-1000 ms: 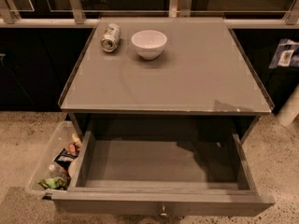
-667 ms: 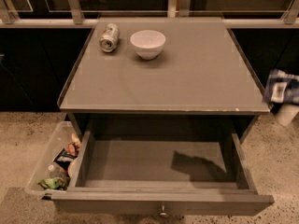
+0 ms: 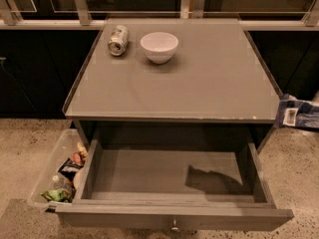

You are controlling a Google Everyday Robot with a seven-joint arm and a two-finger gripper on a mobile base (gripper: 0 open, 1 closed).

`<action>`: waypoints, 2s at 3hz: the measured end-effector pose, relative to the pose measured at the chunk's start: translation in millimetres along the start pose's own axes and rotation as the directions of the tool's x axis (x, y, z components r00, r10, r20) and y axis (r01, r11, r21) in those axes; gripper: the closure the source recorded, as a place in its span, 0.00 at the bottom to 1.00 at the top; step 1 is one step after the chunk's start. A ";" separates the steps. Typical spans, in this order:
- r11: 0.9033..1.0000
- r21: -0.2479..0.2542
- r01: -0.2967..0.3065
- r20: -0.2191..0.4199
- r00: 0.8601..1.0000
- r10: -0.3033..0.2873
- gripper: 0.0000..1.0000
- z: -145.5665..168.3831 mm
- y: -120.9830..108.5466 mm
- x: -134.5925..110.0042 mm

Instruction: Place rxbar blueberry into top drawer

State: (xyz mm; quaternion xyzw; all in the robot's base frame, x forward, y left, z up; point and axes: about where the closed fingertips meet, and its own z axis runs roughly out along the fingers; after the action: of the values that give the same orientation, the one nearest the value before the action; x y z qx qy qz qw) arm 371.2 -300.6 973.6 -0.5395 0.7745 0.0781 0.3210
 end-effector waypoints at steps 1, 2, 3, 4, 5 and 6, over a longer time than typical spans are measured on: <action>1.000 -0.017 -0.005 0.011 1.000 0.006 1.00 23.7 -2.3 3.0; 0.993 -0.114 0.026 0.075 0.997 -0.018 1.00 95.7 -0.5 0.2; 0.967 -0.251 0.042 0.139 0.990 -0.007 1.00 165.3 13.5 6.5; 0.967 -0.251 0.042 0.139 0.990 -0.007 1.00 165.3 13.5 6.5; 0.960 -0.273 0.057 0.113 0.993 -0.027 1.00 175.4 42.1 15.6; 0.951 -0.306 0.041 0.062 0.998 -0.023 1.00 219.9 93.9 57.6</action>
Offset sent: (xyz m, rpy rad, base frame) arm 0.0829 0.1043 -0.1836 0.2046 0.1531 0.2648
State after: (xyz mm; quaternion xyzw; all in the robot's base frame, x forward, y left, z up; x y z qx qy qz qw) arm 366.6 -205.0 747.1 -0.5927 0.7345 0.2080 0.2567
